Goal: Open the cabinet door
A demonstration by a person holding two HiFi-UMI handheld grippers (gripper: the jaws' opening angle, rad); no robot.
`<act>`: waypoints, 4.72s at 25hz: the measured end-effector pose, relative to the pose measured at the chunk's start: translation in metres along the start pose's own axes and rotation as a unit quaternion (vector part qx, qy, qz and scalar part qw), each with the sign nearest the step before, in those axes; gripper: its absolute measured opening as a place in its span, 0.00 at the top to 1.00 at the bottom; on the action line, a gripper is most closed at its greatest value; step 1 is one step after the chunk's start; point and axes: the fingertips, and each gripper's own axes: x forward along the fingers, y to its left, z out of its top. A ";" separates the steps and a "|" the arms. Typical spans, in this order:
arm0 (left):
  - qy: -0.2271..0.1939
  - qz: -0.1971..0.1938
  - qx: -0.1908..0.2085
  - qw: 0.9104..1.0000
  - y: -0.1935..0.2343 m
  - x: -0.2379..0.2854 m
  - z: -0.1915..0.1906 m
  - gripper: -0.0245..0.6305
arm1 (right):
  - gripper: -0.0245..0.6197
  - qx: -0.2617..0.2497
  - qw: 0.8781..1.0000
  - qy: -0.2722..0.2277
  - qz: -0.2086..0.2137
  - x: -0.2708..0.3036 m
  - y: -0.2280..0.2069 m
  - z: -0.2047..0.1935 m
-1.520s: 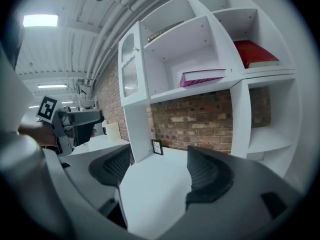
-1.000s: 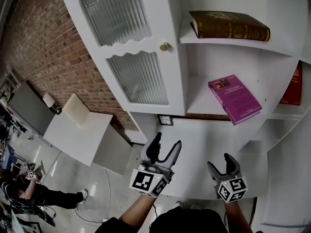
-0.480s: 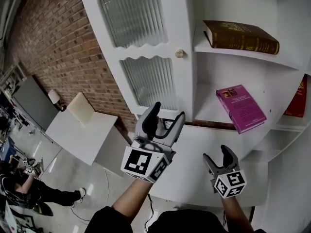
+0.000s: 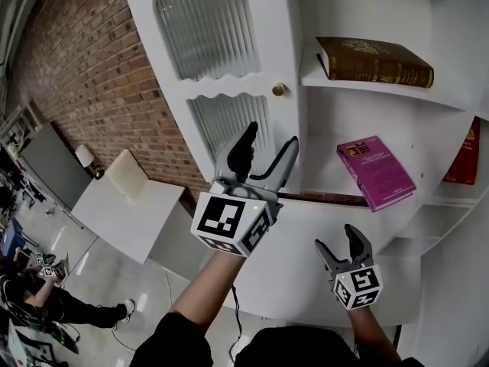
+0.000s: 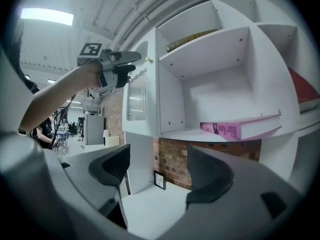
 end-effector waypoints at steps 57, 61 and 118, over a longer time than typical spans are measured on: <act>-0.006 0.058 0.007 0.998 0.022 0.052 0.033 0.83 | 0.42 0.087 0.996 -0.019 0.009 -0.021 -0.036 0.014; -0.010 0.064 0.003 0.998 0.020 0.045 0.037 0.83 | 0.42 0.084 0.996 -0.017 0.015 -0.031 -0.038 0.009; -0.016 0.089 -0.045 0.995 0.015 -0.011 0.059 0.84 | 0.83 0.015 0.979 -0.036 0.200 0.097 0.077 0.029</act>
